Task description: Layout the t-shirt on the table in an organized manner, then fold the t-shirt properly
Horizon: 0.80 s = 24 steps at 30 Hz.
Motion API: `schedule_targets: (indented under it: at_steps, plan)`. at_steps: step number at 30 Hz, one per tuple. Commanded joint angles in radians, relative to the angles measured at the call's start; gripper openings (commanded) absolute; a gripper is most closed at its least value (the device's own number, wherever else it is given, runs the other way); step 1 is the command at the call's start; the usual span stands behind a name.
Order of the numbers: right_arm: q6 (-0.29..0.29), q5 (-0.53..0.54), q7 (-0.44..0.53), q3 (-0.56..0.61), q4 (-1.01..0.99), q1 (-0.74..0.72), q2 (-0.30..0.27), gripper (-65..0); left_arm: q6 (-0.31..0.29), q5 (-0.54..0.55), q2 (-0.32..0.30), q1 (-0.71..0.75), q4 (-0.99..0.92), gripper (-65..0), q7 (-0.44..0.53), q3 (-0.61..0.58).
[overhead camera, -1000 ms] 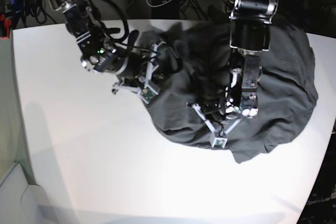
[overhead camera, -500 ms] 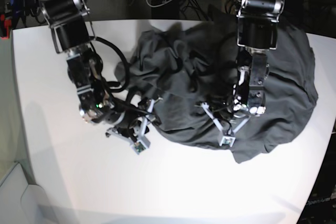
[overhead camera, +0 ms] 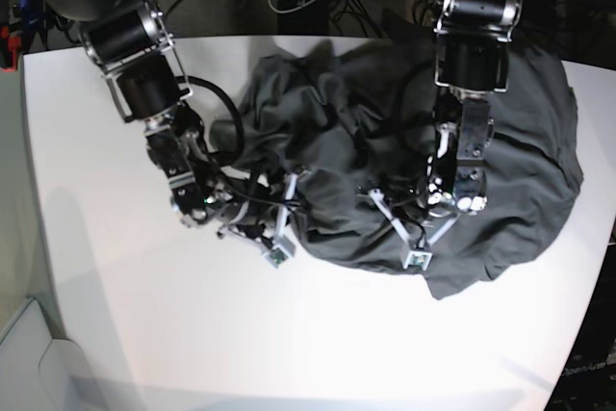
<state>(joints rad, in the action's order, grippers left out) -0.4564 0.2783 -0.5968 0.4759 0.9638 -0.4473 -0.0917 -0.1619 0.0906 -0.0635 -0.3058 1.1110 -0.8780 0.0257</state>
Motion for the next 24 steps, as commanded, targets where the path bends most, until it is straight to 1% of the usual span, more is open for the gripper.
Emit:
schedule_targets:
  at_steps: [1, 5, 6, 7, 8, 11, 13, 17, 19, 22, 24]
  plan:
    - [-0.011, 0.006, -0.013, 0.013, 0.011, -0.006, 0.016, -39.9, 0.017, -0.044, -0.008, -0.006, -0.009, -64.7, -0.06, 0.001]
    - [-0.011, 0.006, -0.005, 0.02, 0.008, 0.014, 0.027, -40.1, 0.018, -0.044, -0.006, -0.01, -0.009, -64.7, -0.06, 0.001]
    - [-0.011, 0.006, -0.004, 0.02, 0.005, 0.014, 0.027, -41.1, 0.018, -0.044, -0.006, -0.01, -0.009, -64.7, -0.059, 0.001]
    - [-0.011, 0.006, 0.001, 0.02, 0.005, 0.014, 0.027, -43.7, 0.018, -0.044, -0.006, -0.011, -0.009, -64.7, -0.059, 0.001]
    - [-0.011, 0.006, 0.015, 0.02, 0.005, 0.014, 0.027, -47.7, 0.018, -0.044, -0.006, -0.017, -0.009, -64.7, -0.059, 0.001]
    - [-0.011, 0.005, 0.056, 0.022, 0.005, 0.015, 0.022, -64.3, 0.018, -0.044, -0.005, -0.022, -0.015, -64.7, -0.059, 0.001]
    - [-0.009, 0.005, 0.067, 0.02, 0.005, 0.011, 0.019, -65.0, 0.018, -0.044, -0.005, -0.022, -0.015, -64.7, -0.059, 0.001]
    - [-0.005, 0.005, 0.117, 0.016, 0.037, 0.008, -0.016, -64.8, 0.017, -0.042, -0.005, -0.02, -0.012, -64.7, -0.059, 0.001]
    - [0.003, 0.005, 0.128, 0.004, 0.079, 0.002, -0.038, -64.8, 0.017, -0.038, -0.005, -0.019, -0.009, -64.7, -0.059, 0.001]
    - [0.077, 0.005, 0.114, -0.059, 0.162, -0.021, -0.07, -64.8, 0.017, -0.036, -0.005, -0.017, -0.009, -64.7, -0.059, 0.001]
    - [0.109, 0.005, 0.111, -0.085, 0.214, -0.034, -0.09, -64.8, 0.015, -0.036, -0.005, -0.016, -0.009, -64.7, -0.059, 0.0]
